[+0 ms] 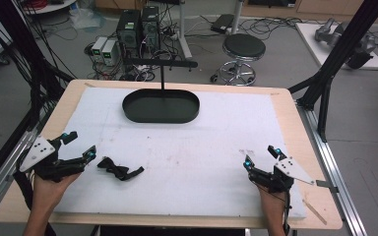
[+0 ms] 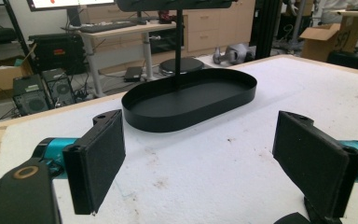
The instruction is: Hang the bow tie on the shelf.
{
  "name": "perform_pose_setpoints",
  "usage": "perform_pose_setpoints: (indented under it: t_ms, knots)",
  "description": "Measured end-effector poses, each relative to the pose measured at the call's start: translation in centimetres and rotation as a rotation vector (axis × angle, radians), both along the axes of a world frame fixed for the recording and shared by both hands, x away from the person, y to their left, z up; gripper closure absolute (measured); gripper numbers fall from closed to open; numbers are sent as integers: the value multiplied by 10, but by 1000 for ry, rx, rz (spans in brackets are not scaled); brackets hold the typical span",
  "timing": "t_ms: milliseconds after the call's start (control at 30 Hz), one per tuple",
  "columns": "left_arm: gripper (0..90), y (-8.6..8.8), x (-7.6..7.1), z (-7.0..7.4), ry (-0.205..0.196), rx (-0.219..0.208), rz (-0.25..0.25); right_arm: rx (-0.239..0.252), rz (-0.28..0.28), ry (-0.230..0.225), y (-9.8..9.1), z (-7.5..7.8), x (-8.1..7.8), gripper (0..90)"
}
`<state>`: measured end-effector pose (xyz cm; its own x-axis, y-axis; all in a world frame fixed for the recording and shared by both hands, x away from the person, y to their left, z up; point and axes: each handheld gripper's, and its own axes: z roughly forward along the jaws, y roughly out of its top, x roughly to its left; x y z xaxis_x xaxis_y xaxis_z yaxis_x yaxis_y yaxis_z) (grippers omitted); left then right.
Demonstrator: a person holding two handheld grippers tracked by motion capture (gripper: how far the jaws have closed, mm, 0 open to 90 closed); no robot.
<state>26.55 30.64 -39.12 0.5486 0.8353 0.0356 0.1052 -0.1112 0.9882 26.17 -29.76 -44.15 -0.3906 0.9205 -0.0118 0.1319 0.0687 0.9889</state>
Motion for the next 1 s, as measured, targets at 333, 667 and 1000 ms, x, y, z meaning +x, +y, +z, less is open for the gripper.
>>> perform_pose_setpoints:
  t_ms: [333, 667, 1000]
  knots:
    - [174, -2, -3, 1, -9, 31, -38, 1, 7, 4, 1, 0, 0, 115]
    - [175, 1, -4, 0, -6, 43, -56, -9, 5, 3, 2, 0, 1, 115]
    - [231, -1, 0, -7, 34, 90, -108, -5, 7, 8, 2, 0, 1, 115]
